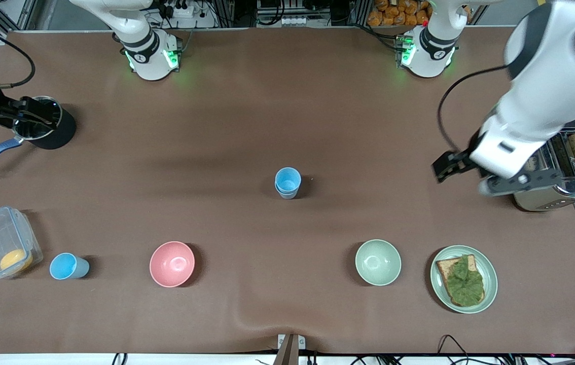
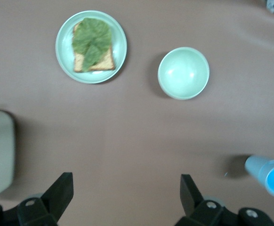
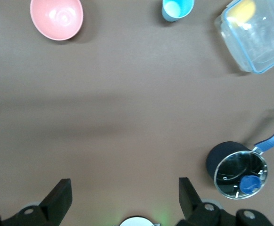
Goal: Stack blue cups with both arms
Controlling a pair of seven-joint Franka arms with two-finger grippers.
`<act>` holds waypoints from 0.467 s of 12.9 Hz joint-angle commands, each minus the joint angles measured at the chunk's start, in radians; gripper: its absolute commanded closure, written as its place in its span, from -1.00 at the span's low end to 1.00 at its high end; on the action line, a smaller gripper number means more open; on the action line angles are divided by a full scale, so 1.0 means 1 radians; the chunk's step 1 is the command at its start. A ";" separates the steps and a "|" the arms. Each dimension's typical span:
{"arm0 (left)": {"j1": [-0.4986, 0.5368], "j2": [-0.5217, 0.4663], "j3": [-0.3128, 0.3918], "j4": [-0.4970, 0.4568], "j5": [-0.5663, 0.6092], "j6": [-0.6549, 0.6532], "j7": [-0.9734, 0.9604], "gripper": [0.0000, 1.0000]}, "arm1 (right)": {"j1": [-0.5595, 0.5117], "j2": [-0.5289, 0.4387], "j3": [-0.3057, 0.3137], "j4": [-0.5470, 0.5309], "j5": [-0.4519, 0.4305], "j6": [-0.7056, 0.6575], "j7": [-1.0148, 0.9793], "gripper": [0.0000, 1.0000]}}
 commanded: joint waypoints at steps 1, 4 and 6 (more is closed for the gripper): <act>-0.002 -0.072 0.009 -0.036 -0.018 -0.054 0.068 -1.00 | -0.024 -0.001 0.016 0.022 -0.023 -0.008 -0.012 -1.00; -0.014 -0.098 0.081 -0.045 -0.021 -0.065 0.184 -1.00 | -0.030 0.001 0.014 0.034 -0.018 -0.013 -0.033 -1.00; -0.019 -0.102 0.104 -0.048 -0.021 -0.065 0.206 -1.00 | -0.041 0.001 0.016 0.045 -0.006 -0.013 -0.111 -1.00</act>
